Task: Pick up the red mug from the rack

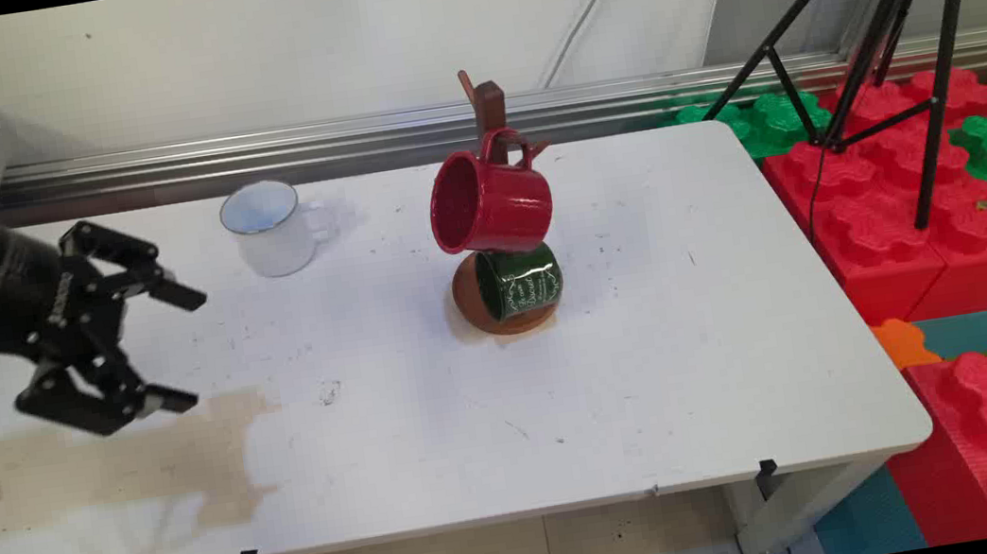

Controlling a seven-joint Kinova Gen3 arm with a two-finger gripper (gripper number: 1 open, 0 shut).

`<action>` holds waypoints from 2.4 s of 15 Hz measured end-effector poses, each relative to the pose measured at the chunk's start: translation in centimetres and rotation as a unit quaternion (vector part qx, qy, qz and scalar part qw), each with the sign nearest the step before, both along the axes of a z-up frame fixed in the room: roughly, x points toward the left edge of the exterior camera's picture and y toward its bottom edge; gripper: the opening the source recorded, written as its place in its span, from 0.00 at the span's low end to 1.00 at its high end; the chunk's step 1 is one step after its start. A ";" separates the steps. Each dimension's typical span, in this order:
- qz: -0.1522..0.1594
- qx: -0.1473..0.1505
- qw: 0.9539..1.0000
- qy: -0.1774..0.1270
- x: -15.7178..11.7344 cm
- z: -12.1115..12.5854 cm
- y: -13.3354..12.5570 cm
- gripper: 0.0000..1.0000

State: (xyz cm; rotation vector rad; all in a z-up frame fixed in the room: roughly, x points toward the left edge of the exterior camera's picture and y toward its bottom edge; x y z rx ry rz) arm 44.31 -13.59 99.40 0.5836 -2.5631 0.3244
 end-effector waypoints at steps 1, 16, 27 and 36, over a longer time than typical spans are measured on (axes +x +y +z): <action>0.007 -0.001 1.000 0.002 -0.3 0.1 -0.3 1.00; 0.112 -0.016 0.987 0.111 -9.0 1.4 -8.2 1.00; 0.156 -0.015 0.976 0.151 -14.7 -2.1 -12.8 1.00; 0.190 -0.010 0.968 0.166 -17.2 -5.0 -14.6 1.00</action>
